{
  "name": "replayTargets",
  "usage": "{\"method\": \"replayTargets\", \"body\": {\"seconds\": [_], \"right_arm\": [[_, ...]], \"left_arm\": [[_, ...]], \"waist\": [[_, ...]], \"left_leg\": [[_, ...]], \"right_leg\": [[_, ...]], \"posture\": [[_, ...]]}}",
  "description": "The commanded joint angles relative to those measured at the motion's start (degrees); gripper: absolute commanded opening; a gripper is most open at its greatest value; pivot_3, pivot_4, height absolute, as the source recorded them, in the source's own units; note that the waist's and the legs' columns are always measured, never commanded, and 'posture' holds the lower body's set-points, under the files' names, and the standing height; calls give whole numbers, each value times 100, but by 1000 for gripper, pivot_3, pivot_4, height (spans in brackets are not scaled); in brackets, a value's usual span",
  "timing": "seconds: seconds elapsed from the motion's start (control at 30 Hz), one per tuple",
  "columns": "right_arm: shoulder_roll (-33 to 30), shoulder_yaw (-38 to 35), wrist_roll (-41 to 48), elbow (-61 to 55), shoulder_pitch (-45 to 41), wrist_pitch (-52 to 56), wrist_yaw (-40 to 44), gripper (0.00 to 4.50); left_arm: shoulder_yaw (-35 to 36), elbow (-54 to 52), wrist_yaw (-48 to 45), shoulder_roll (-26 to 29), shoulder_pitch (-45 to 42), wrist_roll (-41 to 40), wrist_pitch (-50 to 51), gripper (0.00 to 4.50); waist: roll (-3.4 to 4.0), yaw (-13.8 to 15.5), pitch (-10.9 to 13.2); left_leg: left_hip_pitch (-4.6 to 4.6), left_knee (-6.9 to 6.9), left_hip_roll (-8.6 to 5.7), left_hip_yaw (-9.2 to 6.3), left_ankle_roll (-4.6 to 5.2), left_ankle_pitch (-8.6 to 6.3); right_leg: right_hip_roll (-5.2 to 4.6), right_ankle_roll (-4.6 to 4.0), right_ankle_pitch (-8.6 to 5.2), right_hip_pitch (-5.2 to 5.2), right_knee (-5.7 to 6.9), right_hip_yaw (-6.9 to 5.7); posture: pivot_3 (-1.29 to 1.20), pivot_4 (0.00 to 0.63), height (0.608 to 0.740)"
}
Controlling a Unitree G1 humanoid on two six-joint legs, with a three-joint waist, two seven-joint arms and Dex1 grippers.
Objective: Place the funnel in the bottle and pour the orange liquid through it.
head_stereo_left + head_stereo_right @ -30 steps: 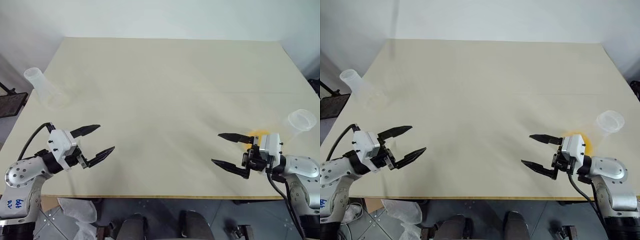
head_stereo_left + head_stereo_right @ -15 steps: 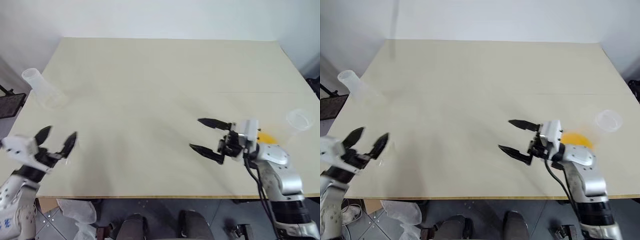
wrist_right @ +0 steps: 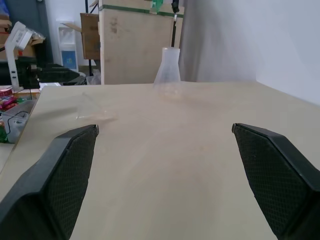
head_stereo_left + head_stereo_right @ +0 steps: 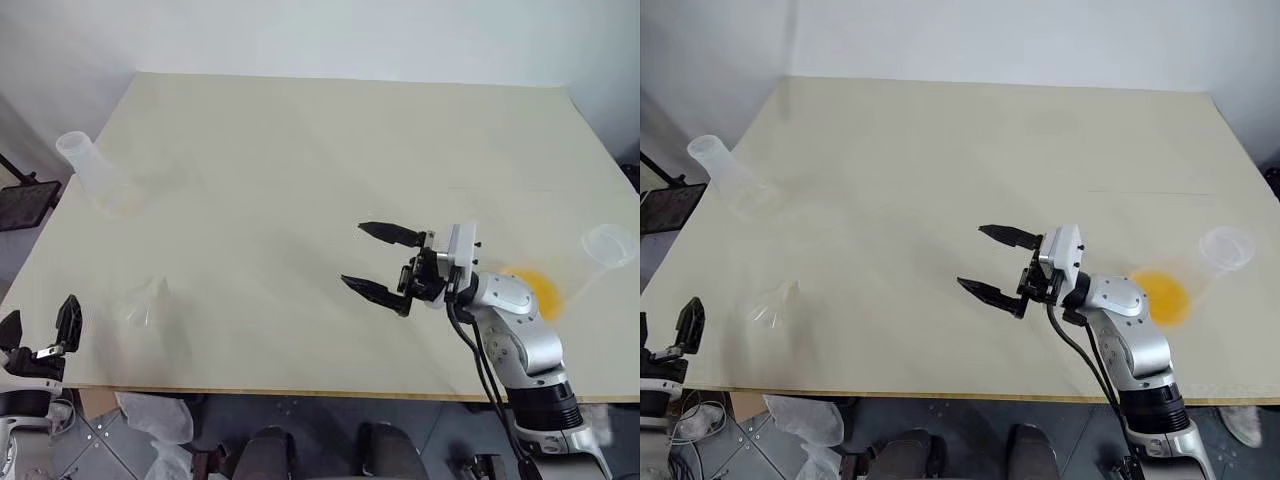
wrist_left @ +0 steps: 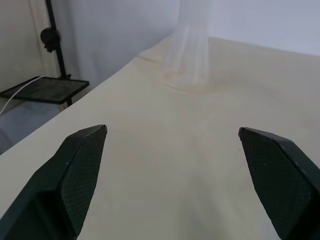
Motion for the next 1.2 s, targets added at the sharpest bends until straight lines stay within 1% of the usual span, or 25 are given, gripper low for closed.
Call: {"method": "replayTargets", "body": {"seconds": [0.03,0.13,0.2,0.3,0.43,0.73,0.97,1.2], "right_arm": [[-35,-47,-16,-53,-50,-169,81,4482],[-11,-36,-18,-54,-41,-176,105,4482],[19,-16,-22,-35,-60,-183,106,4482],[75,13,-22,-40,-87,-185,88,4482],[147,34,-13,-63,-133,-169,43,4482],[207,18,7,-90,-209,-155,-69,4482],[208,1,26,-192,-138,-132,-185,4482],[201,-51,18,-256,-68,-154,-342,4482]], "left_arm": [[-136,74,187,677,-579,16,408,4500],[-353,706,556,1405,-1404,330,974,4500],[-508,1175,638,1775,-1983,467,1162,4500],[-862,2010,699,2213,-2882,817,1234,4500],[-1378,3400,661,2545,-4104,1342,975,4500],[-2084,6316,567,2856,-6137,2245,-328,4500],[-2415,7670,471,2902,-7086,2620,-1062,4500],[-2469,8363,530,2900,-7516,2761,-1347,4500]], "waist": [[-1,8,-1],[-1,-19,-1],[-2,-64,-1],[-2,-90,-1],[-3,-105,-1],[-13,-131,3],[-19,-193,6],[-20,-238,5]], "left_leg": [[0,1,0,-1,0,0],[2,0,-3,1,0,0],[2,-3,-3,1,0,0],[2,-7,-5,2,0,0],[2,-9,-4,6,-2,0],[-5,-7,-4,38,-3,0],[-11,-8,-4,36,-3,0],[-14,-6,-5,31,-3,0]], "right_leg": [[2,0,0,0,1,-2],[1,0,0,-1,4,0],[3,0,0,-4,6,-4],[3,0,0,-7,11,-7],[4,0,0,-13,15,-13],[2,0,0,-15,23,-52],[-2,1,0,-18,26,-67],[-4,1,0,-20,28,-71]], "posture": [[0,150,740],[0,150,740],[0,150,740],[0,150,740],[0,150,740],[0,150,740],[0,150,740],[0,150,740]]}}
